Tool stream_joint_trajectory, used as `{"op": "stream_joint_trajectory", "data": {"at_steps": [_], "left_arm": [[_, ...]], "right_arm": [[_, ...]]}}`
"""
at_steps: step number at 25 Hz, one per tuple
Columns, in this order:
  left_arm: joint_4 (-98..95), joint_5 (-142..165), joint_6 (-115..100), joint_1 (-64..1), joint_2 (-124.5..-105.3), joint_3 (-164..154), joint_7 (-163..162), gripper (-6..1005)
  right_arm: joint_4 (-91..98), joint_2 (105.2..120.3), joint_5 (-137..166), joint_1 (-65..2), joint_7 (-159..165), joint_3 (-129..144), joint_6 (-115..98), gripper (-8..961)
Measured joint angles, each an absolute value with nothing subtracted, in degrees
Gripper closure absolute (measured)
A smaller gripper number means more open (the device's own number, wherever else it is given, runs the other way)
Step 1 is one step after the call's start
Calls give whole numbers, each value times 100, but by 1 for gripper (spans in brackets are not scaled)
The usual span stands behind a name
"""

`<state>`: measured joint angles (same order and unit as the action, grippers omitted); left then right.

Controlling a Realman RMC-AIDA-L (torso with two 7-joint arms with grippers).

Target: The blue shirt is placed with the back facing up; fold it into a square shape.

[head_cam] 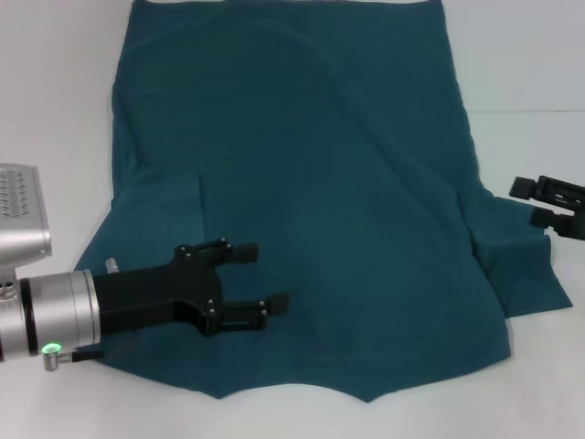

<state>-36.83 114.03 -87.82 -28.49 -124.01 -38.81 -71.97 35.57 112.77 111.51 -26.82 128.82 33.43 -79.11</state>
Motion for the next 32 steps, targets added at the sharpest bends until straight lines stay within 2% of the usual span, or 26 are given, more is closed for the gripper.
{"op": "stream_joint_trajectory", "data": {"at_steps": [5, 13, 24, 32], "left_arm": [[-3683, 11406, -8794, -2837, -12402, -3882, -7196, 112], [-3683, 11408, -8798, -2821, -12402, -3858, -7193, 112], [-3682, 11408, -8793, -2839, -12402, -3878, -7198, 111], [-3683, 11408, -8773, -2846, -12402, -3885, -7189, 111]], "right_arm": [[3611, 11195, 11408, -2656, 13193, 3335, -7822, 28], [3714, 11334, 11410, -2427, 13150, 3222, -7379, 29], [3643, 11327, 11453, -2346, 13150, 3166, -7043, 28], [3413, 11381, 11633, -2496, 13132, 3199, -6783, 29]]}}
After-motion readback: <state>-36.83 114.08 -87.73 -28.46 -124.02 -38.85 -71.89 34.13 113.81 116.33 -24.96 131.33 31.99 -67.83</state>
